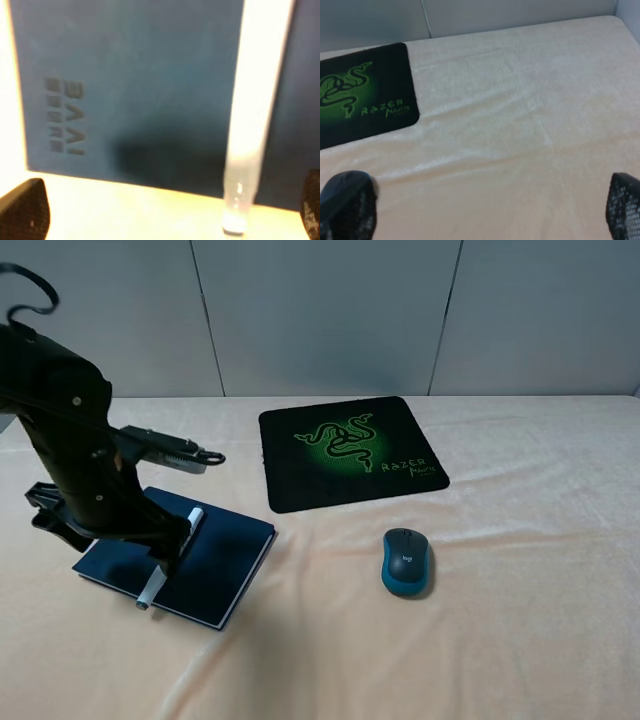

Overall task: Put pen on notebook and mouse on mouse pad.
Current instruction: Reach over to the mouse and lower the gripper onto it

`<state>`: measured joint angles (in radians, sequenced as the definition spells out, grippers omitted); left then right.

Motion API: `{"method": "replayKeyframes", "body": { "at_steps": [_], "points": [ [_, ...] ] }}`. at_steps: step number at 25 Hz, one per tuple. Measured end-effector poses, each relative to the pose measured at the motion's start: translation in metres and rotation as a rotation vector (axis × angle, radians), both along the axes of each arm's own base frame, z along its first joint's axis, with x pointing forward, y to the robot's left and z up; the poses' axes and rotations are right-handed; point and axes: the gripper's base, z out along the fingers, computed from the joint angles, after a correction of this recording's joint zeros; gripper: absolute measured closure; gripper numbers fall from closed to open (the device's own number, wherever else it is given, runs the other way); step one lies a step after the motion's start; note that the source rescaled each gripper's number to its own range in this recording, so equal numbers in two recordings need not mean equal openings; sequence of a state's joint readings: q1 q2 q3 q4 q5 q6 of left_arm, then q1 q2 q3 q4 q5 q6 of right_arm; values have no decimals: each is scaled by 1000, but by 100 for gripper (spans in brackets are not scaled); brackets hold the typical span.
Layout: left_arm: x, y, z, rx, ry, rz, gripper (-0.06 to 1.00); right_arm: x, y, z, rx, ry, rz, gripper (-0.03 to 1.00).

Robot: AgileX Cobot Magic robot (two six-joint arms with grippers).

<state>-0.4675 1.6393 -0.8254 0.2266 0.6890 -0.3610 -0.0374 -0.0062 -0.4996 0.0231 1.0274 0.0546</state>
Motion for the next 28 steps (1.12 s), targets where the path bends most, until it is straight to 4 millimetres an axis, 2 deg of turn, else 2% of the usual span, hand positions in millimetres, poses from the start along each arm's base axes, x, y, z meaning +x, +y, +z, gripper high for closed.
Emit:
{"method": "replayKeyframes", "body": {
  "at_steps": [6, 14, 21, 28],
  "points": [
    [-14, 7, 51, -76, -156, 16, -6, 0, 0, 0, 0, 0, 0, -3],
    [-53, 28, 108, -128, -278, 41, -6, 0, 0, 0, 0, 0, 0, -3],
    [-90, 45, 144, -197, -387, 0, -6, 0, 0, 0, 0, 0, 0, -3],
    [-128, 61, 162, -240, -417, -59, -6, 0, 0, 0, 0, 0, 0, -3]
  ]
}}
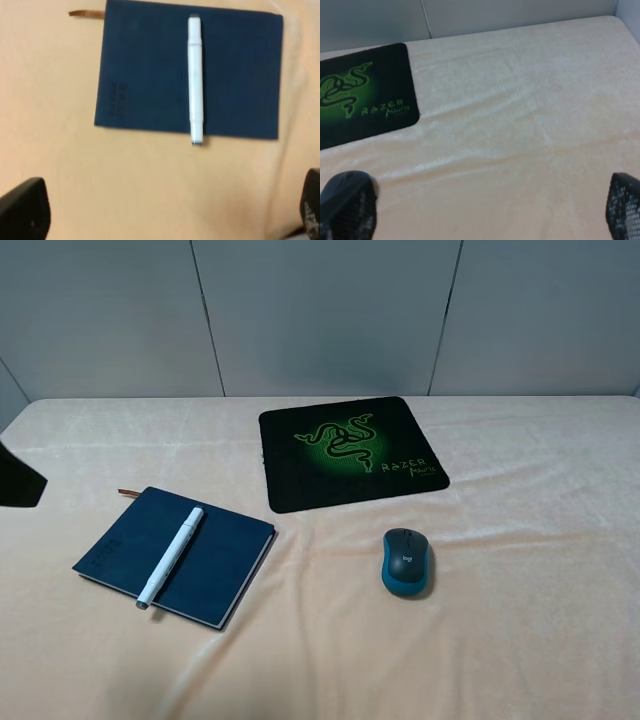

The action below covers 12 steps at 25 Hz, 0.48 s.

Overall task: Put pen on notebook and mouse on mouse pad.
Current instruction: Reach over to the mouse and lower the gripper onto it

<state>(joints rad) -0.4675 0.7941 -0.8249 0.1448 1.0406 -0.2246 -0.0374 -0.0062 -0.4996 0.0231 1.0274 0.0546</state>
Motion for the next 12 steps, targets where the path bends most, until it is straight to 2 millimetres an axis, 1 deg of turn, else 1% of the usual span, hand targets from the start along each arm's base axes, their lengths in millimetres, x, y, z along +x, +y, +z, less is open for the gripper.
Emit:
{"method": "replayKeyframes", "body": {
  "at_steps": [6, 12],
  "points": [
    [-32, 14, 8, -11, -3, -32, -6, 0, 0, 0, 0, 0, 0, -3],
    [-59, 27, 17, -50, -124, -66, -6, 0, 0, 0, 0, 0, 0, -3]
  ]
}}
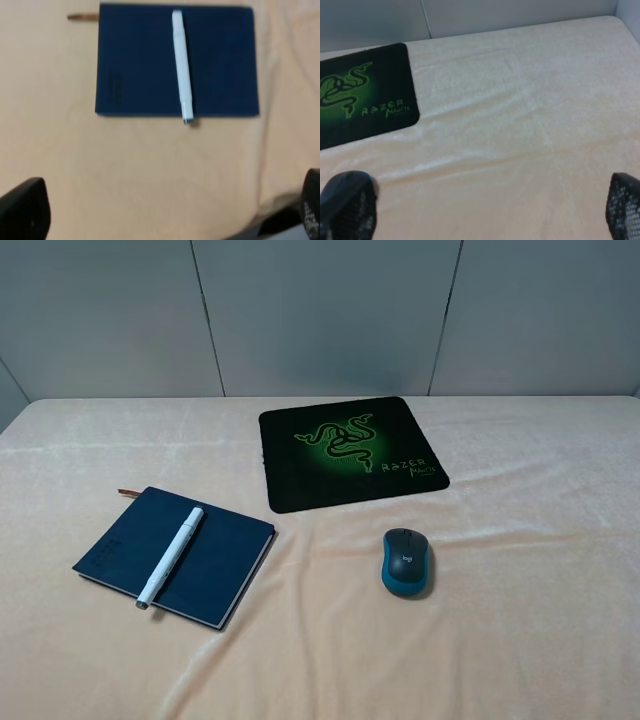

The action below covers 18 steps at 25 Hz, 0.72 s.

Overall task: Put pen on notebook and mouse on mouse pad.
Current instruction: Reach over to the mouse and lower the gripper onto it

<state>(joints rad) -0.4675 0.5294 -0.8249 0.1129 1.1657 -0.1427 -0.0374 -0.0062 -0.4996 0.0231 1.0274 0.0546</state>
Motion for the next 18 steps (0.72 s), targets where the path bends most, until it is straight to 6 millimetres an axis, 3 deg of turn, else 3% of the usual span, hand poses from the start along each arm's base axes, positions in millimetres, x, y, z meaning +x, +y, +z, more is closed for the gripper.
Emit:
{"method": "replayKeyframes", "body": {
  "at_steps": [9, 18],
  "points": [
    [-26, 15, 2, -50, -114, 77, -6, 0, 0, 0, 0, 0, 0, -3],
    [-39, 22, -22, -70, -177, 234, -6, 0, 0, 0, 0, 0, 0, -3]
  ]
}}
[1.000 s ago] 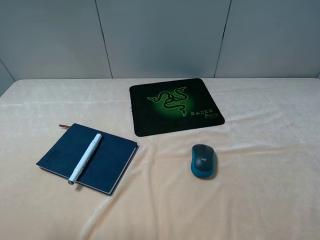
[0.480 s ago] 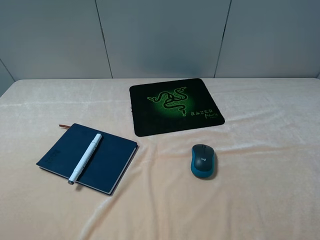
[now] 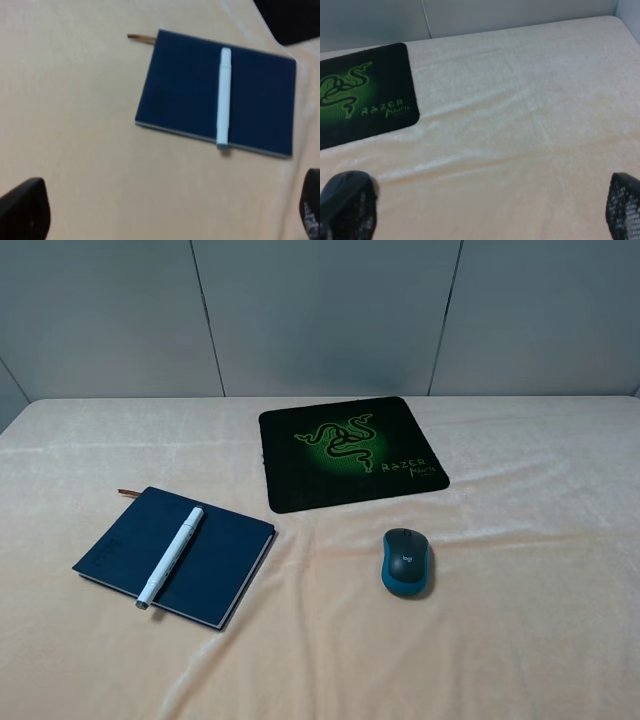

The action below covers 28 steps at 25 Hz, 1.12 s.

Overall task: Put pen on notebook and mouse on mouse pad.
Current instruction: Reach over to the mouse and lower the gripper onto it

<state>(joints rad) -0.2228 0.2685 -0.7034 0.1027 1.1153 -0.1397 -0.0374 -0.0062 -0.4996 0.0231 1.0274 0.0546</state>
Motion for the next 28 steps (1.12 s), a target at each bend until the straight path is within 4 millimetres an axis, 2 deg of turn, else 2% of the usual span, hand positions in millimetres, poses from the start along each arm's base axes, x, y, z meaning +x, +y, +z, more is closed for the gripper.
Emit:
{"method": "replayKeyframes", "body": {
  "at_steps": [10, 14, 20, 28],
  "points": [
    [-15, 1, -45, 12, -117, 56, -6, 0, 0, 0, 0, 0, 0, -3],
    [-24, 0, -51, 56, -136, 44, -6, 0, 0, 0, 0, 0, 0, -3],
    [-24, -9, -53, 73, -133, -37, -6, 0, 0, 0, 0, 0, 0, -3],
    [-24, -10, -53, 76, -135, -51, -6, 0, 0, 0, 0, 0, 0, -3]
  ]
}}
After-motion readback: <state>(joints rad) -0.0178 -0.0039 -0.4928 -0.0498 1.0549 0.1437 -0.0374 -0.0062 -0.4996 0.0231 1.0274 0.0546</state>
